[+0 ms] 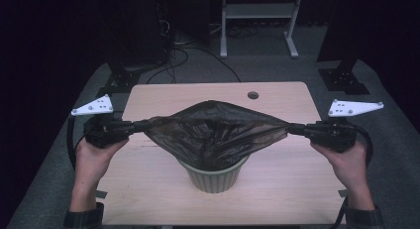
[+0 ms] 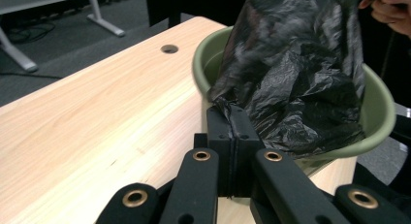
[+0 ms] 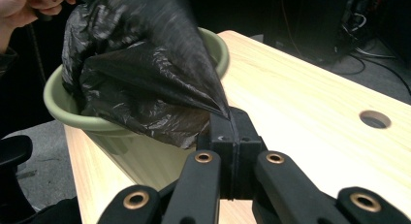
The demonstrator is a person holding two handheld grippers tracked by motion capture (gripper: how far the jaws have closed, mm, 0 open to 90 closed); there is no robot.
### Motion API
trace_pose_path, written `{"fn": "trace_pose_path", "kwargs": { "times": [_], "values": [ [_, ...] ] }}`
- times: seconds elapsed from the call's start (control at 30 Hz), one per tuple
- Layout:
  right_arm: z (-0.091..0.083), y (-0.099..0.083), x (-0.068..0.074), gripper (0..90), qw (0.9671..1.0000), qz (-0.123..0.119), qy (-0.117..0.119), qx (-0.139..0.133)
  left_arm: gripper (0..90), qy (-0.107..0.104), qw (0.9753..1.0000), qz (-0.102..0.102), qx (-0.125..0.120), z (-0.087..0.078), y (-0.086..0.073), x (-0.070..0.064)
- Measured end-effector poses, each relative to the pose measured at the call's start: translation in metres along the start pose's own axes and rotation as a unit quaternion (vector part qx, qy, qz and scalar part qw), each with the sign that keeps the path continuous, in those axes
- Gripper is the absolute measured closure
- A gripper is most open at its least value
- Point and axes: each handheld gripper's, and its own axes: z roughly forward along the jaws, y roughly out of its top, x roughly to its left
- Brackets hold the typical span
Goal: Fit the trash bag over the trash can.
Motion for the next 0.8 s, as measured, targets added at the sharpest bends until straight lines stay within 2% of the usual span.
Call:
{"fn": "trace_pose_path", "kwargs": {
  "times": [0.1, 0.3, 0.43, 0.57, 0.63, 0.8],
  "values": [
    [-0.004, -0.006, -0.006, 89.9, 0.9999, 0.008, -0.01, 0.003, 89.8, 0.003, 1.0, -0.006, 0.002, -0.003, -0.005, 0.005],
    [0.0, -0.018, -0.01, 89.9, 0.9998, 0.012, -0.005, 0.017, 89.8, 0.004, 0.9997, -0.009, 0.023, 0.002, -0.017, 0.005],
    [0.003, -0.026, -0.011, 89.9, 0.9995, 0.018, 0.001, 0.026, 89.8, -0.004, 0.9996, -0.012, 0.027, 0.003, -0.029, 0.003],
    [0.008, -0.033, -0.01, 88.6, 0.9993, 0.018, 0.005, 0.032, 86.6, -0.013, 0.9998, -0.005, 0.011, 0.003, -0.035, 0.0],
    [0.007, -0.032, -0.009, 75.0, 0.9996, 0.016, 0.008, 0.022, 77.1, -0.011, 0.9999, -0.002, 0.001, 0.001, -0.033, -0.002],
    [0.002, -0.021, -0.005, 60.3, 1.0, 0.008, 0.006, -0.002, 59.4, -0.01, 0.9996, 0.011, -0.024, -0.002, -0.023, -0.005]
  ]
}}
